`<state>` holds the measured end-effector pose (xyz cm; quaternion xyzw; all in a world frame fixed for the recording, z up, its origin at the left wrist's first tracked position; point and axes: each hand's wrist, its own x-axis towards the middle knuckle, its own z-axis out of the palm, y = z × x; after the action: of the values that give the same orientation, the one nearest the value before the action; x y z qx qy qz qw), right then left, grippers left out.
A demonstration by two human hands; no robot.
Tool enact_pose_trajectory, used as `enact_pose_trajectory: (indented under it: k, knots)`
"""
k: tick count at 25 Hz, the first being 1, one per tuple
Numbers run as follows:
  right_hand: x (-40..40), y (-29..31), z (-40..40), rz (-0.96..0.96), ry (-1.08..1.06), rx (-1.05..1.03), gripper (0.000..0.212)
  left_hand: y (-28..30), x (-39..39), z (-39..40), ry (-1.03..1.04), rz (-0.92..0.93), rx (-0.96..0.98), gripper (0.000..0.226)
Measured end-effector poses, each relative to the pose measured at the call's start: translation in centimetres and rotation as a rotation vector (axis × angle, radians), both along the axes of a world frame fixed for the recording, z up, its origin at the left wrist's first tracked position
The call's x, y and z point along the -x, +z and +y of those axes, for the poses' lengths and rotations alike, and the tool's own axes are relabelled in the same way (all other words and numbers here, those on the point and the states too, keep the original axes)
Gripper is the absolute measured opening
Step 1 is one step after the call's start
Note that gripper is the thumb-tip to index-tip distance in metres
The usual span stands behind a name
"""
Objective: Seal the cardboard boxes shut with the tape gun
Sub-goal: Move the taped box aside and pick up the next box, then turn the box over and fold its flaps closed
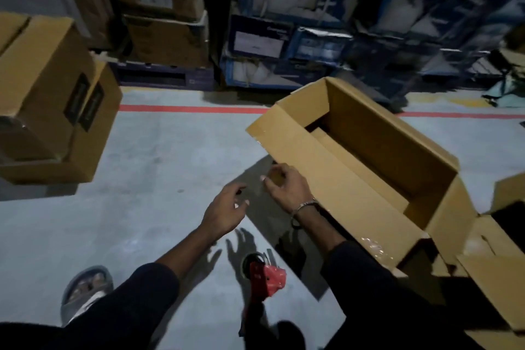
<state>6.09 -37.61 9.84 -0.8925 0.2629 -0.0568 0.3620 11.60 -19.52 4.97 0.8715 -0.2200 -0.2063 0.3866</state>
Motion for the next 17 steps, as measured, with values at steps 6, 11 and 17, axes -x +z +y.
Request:
enact_pose_trajectory:
  k: [6, 11, 17]
  knots:
    - [9.2, 2.9, -12.6, 0.051, -0.676, 0.313, 0.036, 1.8, 5.2, -9.0, 0.036, -0.085, 0.012, 0.057]
    - [13.7, 0.9, -21.7, 0.267, -1.038, 0.255, 0.063, 4.8, 1.7, -19.7, 0.285, -0.186, -0.053, 0.08]
    - [13.8, -2.8, -25.2, 0.308, -1.127, 0.073, 0.101, 3.0, -7.2, -29.0, 0.466, -0.215, -0.299, 0.126]
